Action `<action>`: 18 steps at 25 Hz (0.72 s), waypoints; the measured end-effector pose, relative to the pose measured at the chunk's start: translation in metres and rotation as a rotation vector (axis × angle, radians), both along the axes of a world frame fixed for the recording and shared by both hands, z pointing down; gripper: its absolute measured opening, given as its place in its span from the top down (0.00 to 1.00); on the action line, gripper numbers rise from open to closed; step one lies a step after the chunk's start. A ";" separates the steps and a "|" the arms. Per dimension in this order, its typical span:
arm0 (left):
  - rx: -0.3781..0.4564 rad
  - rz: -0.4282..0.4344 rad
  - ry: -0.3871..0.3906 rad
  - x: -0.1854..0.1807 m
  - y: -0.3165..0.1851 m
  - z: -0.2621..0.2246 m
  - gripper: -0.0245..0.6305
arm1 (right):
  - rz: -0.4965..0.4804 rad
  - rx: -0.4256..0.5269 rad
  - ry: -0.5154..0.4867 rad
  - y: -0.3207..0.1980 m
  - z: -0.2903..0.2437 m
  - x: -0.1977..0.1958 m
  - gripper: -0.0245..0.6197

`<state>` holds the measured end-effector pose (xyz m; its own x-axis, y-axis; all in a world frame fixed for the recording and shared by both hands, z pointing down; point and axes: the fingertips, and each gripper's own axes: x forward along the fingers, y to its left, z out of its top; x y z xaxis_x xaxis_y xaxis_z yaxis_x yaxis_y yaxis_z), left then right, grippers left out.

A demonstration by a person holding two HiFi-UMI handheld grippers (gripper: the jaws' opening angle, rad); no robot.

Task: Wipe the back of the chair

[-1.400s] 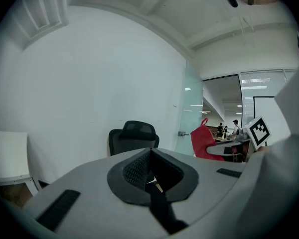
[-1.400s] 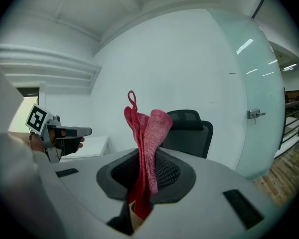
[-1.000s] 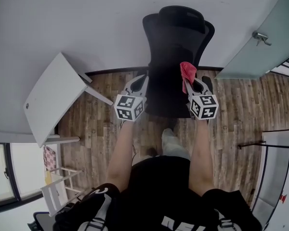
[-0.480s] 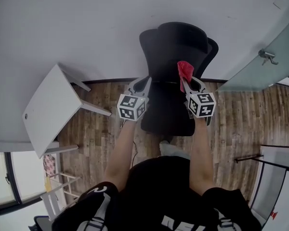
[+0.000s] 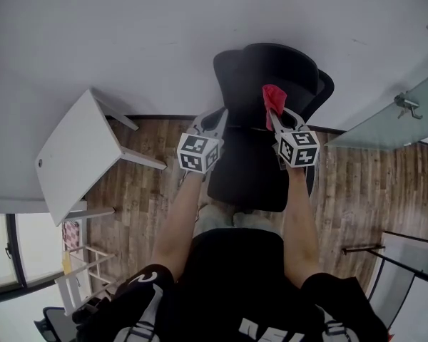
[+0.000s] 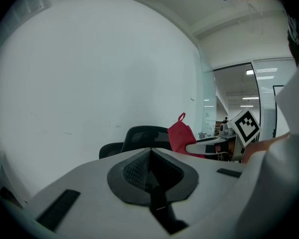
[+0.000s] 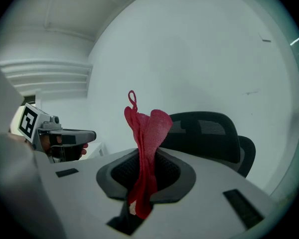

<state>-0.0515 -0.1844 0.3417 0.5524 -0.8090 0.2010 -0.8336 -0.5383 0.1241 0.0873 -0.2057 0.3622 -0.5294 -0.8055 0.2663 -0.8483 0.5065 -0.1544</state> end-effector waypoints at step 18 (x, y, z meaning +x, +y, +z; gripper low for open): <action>-0.014 0.097 0.018 -0.028 -0.081 0.012 0.93 | 0.073 -0.042 -0.002 -0.108 0.024 -0.053 0.85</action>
